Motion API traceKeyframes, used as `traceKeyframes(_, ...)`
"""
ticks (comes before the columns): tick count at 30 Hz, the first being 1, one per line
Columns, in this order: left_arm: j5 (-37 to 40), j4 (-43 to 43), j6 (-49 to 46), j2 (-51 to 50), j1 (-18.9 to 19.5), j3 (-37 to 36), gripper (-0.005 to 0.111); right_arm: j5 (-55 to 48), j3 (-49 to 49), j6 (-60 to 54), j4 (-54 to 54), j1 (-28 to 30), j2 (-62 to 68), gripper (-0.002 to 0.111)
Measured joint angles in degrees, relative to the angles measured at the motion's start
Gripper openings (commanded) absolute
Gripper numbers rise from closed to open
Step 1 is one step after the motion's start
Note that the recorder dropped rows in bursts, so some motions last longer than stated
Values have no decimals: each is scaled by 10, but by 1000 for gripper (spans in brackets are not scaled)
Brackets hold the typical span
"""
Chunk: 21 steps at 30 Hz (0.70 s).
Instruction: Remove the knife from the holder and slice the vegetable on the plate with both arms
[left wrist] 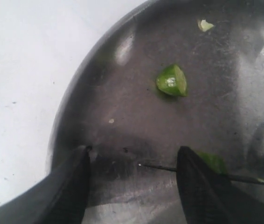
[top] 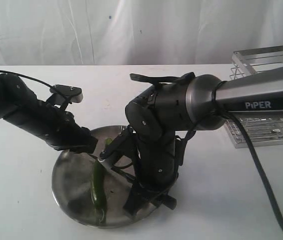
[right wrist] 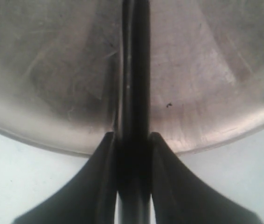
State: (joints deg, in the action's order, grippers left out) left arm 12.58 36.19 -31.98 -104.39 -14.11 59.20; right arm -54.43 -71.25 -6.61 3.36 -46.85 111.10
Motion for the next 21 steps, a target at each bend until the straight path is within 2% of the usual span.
traceKeyframes(10, 0, 11, -12, -48, 0, 8, 59, 0, 0, 0, -1, 0, 0, 0)
traceKeyframes(21, 12, 3, -15, -2, 0, -1, 59, -5, 0, 0, -1, 0, 0, 0)
